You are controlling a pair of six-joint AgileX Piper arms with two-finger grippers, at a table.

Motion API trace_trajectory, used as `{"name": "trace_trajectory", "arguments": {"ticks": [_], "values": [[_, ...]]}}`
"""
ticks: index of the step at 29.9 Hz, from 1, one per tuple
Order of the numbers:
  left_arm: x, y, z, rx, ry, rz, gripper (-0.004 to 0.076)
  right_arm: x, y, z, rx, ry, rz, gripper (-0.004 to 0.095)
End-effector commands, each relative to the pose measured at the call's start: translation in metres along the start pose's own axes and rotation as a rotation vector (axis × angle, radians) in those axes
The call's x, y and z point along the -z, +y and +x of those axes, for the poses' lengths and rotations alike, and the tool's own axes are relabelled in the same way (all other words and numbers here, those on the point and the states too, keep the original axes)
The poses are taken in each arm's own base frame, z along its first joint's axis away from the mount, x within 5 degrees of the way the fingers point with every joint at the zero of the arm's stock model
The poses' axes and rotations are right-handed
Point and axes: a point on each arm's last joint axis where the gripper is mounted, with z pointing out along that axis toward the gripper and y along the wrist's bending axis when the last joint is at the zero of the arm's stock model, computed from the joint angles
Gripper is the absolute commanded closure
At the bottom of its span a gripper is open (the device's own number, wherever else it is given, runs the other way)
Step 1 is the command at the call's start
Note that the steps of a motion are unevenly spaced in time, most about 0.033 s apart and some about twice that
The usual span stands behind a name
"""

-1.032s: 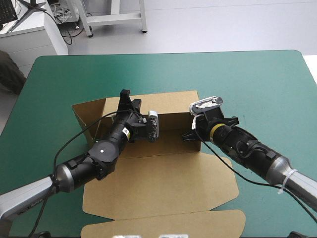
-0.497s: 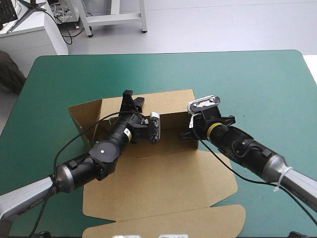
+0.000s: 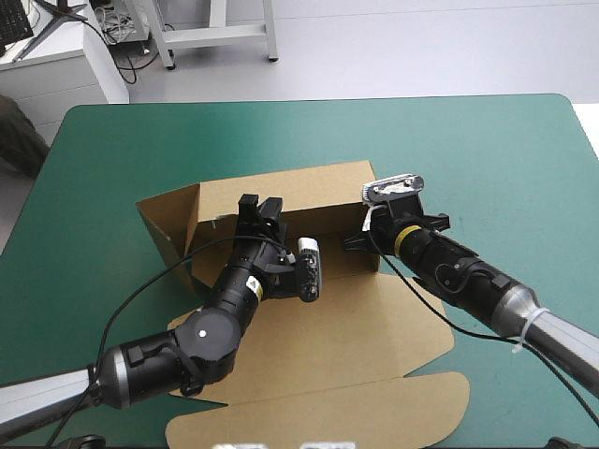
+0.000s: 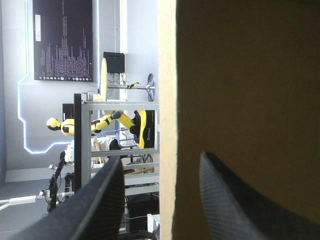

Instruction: Fold the box

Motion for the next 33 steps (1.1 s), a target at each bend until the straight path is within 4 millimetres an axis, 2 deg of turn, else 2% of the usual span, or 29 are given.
{"name": "trace_trajectory", "arguments": {"ticks": [1, 5, 9, 13, 18, 20, 26, 29, 33], "values": [[0.027, 0.022, -0.008, 0.028, -0.053, -0.096, 0.0381, 0.01, -0.003, -0.016, 0.008, -0.078, -0.01, 0.0927], [0.048, 0.025, -0.016, 0.06, -0.128, -0.09, 0.0381, 0.011, -0.005, -0.015, 0.004, -0.062, 0.011, 0.0927], [0.062, 0.033, -0.013, 0.093, -0.171, -0.097, 0.0381, 0.018, -0.009, -0.017, -0.008, -0.049, 0.051, 0.0927], [0.064, 0.047, -0.007, 0.071, -0.154, -0.139, 0.0381, 0.032, -0.013, -0.027, -0.001, -0.034, 0.079, 0.0927], [0.055, 0.078, 0.003, 0.136, -0.125, -0.171, 0.0381, 0.051, -0.015, -0.044, 0.014, 0.02, 0.109, 0.0927], [0.05, 0.095, 0.011, 0.201, -0.097, -0.177, 0.0381, 0.057, -0.015, -0.051, 0.025, 0.042, 0.114, 0.0927], [0.035, 0.139, 0.053, 0.395, 0.036, -0.205, 0.0381, 0.077, -0.017, -0.074, 0.019, 0.065, 0.126, 0.0928], [0.031, 0.149, 0.074, 0.526, 0.078, -0.208, 0.0381, 0.083, -0.027, -0.084, -0.005, 0.121, 0.108, 0.0928], [0.025, 0.156, 0.105, 0.697, 0.14, -0.212, 0.0381, 0.081, -0.046, -0.096, -0.055, 0.198, 0.061, 0.0928]]}}
